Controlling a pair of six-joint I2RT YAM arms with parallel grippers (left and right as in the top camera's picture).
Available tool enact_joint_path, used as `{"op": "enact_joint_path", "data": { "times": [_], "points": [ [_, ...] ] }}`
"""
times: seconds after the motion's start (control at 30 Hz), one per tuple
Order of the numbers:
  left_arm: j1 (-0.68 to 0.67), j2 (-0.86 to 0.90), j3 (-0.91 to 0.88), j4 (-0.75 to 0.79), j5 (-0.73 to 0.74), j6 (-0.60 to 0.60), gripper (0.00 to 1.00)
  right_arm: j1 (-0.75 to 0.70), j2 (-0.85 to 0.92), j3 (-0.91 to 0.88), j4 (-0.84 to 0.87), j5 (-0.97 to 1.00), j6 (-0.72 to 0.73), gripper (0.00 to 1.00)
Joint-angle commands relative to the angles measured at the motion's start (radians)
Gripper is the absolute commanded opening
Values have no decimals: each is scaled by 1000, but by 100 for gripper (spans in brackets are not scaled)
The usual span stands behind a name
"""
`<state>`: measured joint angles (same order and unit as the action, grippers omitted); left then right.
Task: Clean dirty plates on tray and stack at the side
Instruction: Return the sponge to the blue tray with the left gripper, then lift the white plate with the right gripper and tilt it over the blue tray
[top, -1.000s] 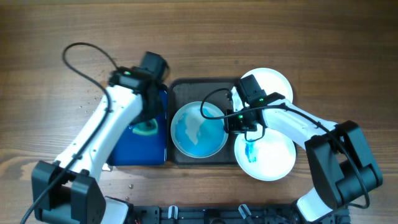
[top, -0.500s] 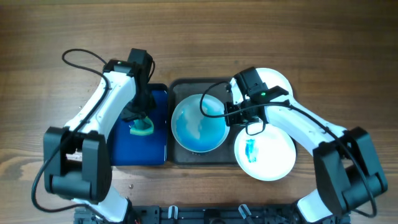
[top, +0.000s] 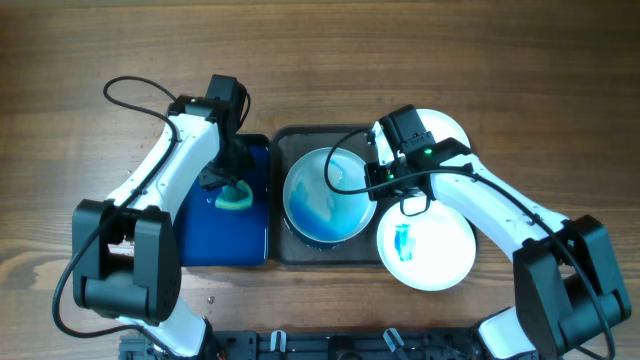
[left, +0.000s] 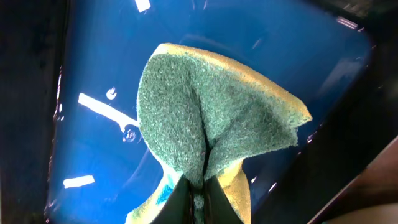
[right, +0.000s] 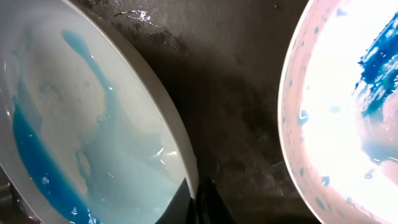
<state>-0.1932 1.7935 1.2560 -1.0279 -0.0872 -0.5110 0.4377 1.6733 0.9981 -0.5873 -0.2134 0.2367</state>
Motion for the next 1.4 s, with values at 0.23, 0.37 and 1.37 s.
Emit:
{"op": "enact_joint_path", "data": {
  "times": [0.23,0.37,1.37],
  "points": [
    [6,49,3,15,4,32,18,8,-28,26,-3,10,-27,5],
    [6,49,3,14,5,32,100,8,-28,26,-5,10,-27,5],
    [6,-507,6,-208,-34,36,100,8,-31,352,-287,15,-62,5]
  ]
}}
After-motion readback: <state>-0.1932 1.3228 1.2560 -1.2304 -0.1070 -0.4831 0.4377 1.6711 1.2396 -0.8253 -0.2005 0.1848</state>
